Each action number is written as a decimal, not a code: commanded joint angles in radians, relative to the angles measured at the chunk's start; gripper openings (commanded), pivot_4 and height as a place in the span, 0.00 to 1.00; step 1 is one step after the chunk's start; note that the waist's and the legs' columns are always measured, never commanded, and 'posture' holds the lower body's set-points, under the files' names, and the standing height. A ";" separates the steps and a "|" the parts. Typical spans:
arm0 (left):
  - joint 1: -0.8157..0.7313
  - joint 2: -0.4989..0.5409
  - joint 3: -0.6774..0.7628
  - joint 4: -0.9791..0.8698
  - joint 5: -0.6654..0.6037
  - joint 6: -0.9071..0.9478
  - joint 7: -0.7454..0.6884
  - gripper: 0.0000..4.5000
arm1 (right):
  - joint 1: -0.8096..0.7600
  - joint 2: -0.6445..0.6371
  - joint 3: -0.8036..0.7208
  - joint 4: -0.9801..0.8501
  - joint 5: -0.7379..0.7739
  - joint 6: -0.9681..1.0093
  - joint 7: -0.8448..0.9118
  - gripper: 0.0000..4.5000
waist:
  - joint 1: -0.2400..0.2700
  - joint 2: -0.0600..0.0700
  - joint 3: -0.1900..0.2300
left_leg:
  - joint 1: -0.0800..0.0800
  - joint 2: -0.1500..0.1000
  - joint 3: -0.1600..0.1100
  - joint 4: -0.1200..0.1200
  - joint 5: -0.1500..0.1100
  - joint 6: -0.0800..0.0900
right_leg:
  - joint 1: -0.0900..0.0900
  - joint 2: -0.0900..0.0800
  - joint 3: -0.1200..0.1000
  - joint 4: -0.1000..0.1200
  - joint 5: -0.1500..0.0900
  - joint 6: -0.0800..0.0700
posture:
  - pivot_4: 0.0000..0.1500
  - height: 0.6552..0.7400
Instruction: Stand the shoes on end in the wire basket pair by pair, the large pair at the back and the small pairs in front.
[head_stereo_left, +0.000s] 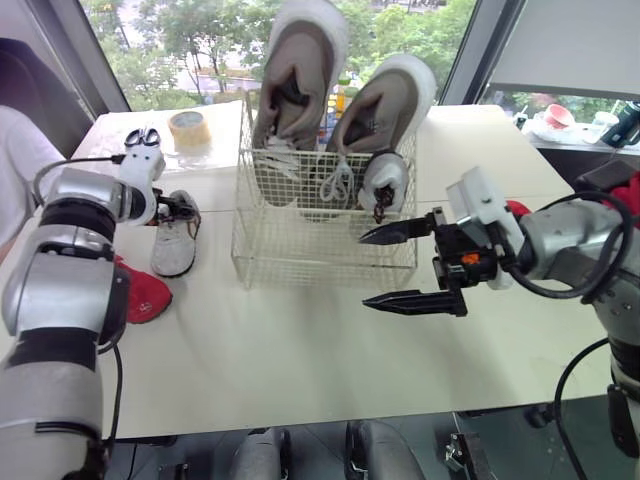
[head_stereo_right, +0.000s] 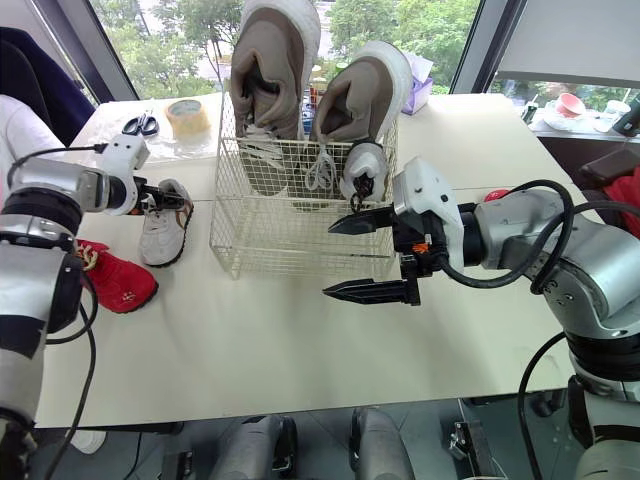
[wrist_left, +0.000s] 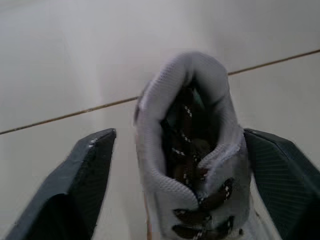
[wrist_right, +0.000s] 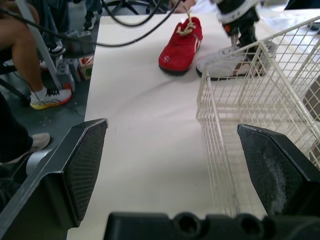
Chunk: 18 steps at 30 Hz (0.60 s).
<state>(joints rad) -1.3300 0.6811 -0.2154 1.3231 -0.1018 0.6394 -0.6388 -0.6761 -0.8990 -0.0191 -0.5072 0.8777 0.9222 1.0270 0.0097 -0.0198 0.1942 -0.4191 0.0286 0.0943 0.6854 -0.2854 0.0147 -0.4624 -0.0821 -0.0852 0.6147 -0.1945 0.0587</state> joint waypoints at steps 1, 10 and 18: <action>0.019 0.001 0.039 0.026 0.055 -0.020 0.040 0.49 | -0.007 -0.004 -0.050 -0.032 0.024 0.002 -0.032 1.00 | 0.002 0.000 0.000 | 0.000 0.000 0.000 0.000 0.000 0.000 | 0.000 0.000 0.000 0.000 0.000 0.000 | 1.00 1.00; -0.031 0.020 0.248 0.015 0.006 -0.005 0.119 0.16 | -0.002 -0.023 -0.069 -0.019 0.027 -0.001 -0.050 1.00 | 0.002 0.000 0.000 | 0.002 0.001 -0.002 0.001 0.000 0.000 | 0.001 0.000 0.000 0.003 0.000 0.000 | 1.00 1.00; -0.076 0.042 0.543 -0.509 -0.178 -0.081 0.306 0.16 | -0.021 -0.035 -0.094 0.048 0.006 0.001 -0.077 1.00 | 0.003 -0.005 0.002 | -0.008 0.001 -0.007 0.010 0.000 0.000 | -0.002 0.000 -0.004 0.004 0.002 0.002 | 1.00 1.00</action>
<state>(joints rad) -1.4118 0.7166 0.2557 1.0835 -0.2100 0.5608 -0.3697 -0.6752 -0.9176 -0.0624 -0.4637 0.8783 0.9252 0.9615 0.0123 -0.0243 0.1960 -0.4276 0.0298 0.0858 0.6958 -0.2848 0.0134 -0.4638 -0.0836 -0.0886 0.6183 -0.1919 0.0620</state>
